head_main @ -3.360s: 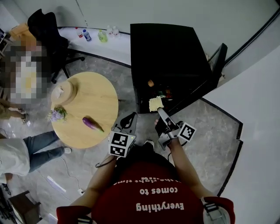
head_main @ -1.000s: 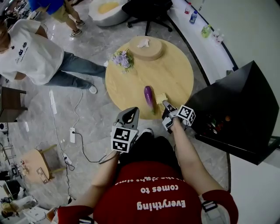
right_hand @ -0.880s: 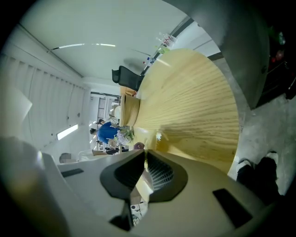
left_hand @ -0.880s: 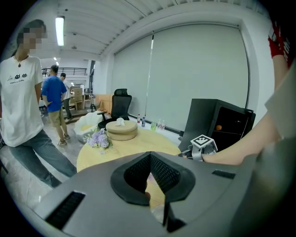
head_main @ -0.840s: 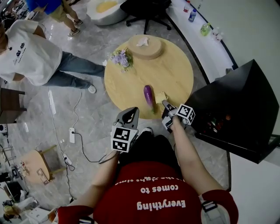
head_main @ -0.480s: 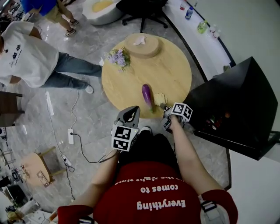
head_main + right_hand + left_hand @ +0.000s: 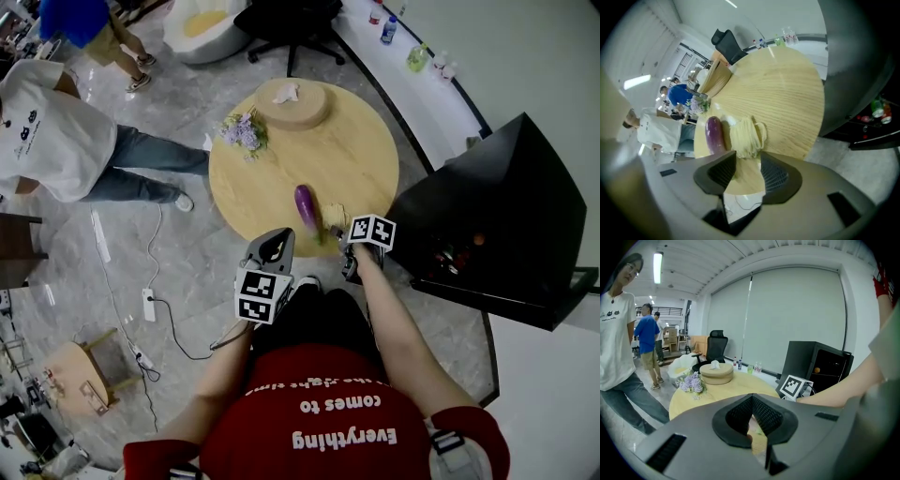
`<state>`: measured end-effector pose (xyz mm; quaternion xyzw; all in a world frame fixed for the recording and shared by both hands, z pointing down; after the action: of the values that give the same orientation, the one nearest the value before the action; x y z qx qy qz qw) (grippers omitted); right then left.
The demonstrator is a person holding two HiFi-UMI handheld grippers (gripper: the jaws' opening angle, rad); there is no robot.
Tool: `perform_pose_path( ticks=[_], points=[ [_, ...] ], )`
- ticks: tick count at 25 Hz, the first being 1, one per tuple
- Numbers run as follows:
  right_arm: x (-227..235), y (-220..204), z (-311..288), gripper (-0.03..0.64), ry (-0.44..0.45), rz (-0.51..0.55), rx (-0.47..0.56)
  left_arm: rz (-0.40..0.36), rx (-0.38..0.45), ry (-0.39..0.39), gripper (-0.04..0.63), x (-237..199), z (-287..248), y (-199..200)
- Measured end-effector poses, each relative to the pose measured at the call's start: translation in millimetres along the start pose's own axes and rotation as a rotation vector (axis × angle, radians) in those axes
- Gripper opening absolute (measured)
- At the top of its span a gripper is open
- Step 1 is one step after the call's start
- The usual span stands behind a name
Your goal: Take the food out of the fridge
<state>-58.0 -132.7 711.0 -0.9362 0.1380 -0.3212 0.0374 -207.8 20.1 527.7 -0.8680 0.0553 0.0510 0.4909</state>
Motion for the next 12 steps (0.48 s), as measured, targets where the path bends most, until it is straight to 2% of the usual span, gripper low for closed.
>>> perform_pose_path(
  ticks=[2, 4, 5, 6, 7, 9, 12],
  points=[
    [3.4, -0.9, 6.0, 0.165, -0.094, 0.039, 0.017, -0.001, 0.005, -0.006, 0.002, 1.1, -1.8, 1.0],
    [5.9, -1.5, 12.3, 0.158, -0.146, 0.056, 0.046, -0.008, 0.016, -0.012, 0.002, 2.3, -3.1, 4.9],
    [6.6, -1.8, 15.4, 0.115, -0.154, 0.049, 0.063, -0.013, 0.021, -0.016, 0.002, 2.8, -3.3, 7.1],
    [7.0, -2.4, 18.1, 0.042, -0.147, 0.031, 0.079, -0.016, 0.024, -0.020, 0.002, 3.3, -3.4, 8.7],
    [6.7, -3.3, 20.2, 0.014, -0.124, 0.006, 0.091, -0.019, 0.026, -0.024, 0.002, 3.8, -3.5, 9.5],
    [5.0, -6.0, 23.0, 0.011, -0.065, -0.036, 0.101, -0.022, 0.027, -0.030, 0.002, 4.5, -3.8, 9.4],
    [2.1, -9.7, 28.4, 0.011, -0.031, -0.024, 0.106, -0.028, 0.020, -0.047, 0.002, 6.7, -6.0, 7.8]
  ],
)
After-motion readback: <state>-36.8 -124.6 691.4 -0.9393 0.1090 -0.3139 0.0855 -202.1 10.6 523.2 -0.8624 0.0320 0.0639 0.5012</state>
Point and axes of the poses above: the fingertips, and each gripper's own axes: z backward along the fingers, x to its right, y out of its top, the point moved 8 cm from there along z, backward along the fingers, and after that the axes turned 2 degrees about z, right-handed, at the moved point
